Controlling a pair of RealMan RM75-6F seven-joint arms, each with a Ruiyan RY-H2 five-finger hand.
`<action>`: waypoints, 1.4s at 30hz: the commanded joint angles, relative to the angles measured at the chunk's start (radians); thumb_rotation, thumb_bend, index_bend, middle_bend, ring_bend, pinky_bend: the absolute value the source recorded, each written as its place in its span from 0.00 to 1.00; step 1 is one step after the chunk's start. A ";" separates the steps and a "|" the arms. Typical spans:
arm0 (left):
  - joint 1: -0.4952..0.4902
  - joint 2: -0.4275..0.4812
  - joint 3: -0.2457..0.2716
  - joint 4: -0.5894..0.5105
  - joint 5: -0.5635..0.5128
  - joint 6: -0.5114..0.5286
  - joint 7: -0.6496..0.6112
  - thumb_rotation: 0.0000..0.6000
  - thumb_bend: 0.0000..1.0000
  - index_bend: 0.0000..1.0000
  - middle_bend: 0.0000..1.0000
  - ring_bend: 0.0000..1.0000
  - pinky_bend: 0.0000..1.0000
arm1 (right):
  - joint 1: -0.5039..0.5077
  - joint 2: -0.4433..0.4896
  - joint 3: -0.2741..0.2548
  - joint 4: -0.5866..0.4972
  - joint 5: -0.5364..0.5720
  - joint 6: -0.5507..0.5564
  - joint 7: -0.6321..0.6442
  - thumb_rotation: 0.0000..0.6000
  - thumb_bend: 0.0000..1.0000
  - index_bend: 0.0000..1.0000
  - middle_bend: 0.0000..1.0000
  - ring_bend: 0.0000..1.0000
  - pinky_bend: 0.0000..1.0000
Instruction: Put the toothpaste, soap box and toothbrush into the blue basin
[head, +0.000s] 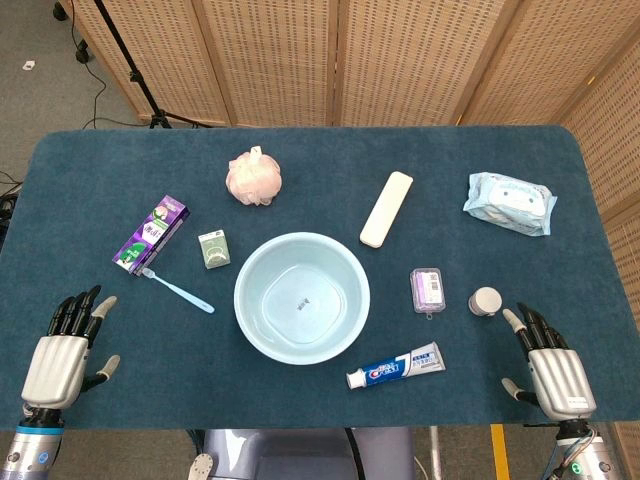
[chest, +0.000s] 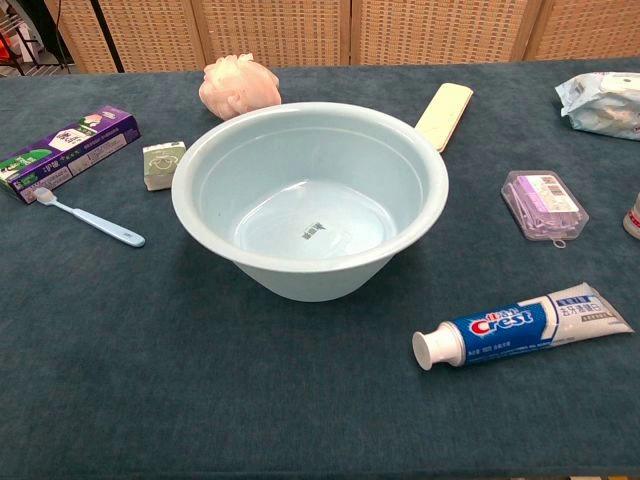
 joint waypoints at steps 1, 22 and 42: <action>0.000 0.000 -0.001 0.000 -0.002 -0.001 0.000 1.00 0.24 0.00 0.00 0.00 0.08 | 0.001 0.000 0.000 0.001 0.001 -0.001 0.000 1.00 0.21 0.07 0.00 0.00 0.19; 0.000 0.004 0.003 -0.006 0.002 -0.002 0.010 1.00 0.24 0.00 0.00 0.00 0.08 | -0.001 0.001 -0.003 -0.001 -0.009 0.004 -0.004 1.00 0.21 0.07 0.00 0.00 0.19; 0.000 0.013 0.016 -0.022 0.013 -0.010 0.015 1.00 0.24 0.00 0.00 0.00 0.08 | 0.004 -0.003 -0.026 -0.021 -0.041 -0.013 -0.026 1.00 0.21 0.07 0.00 0.00 0.19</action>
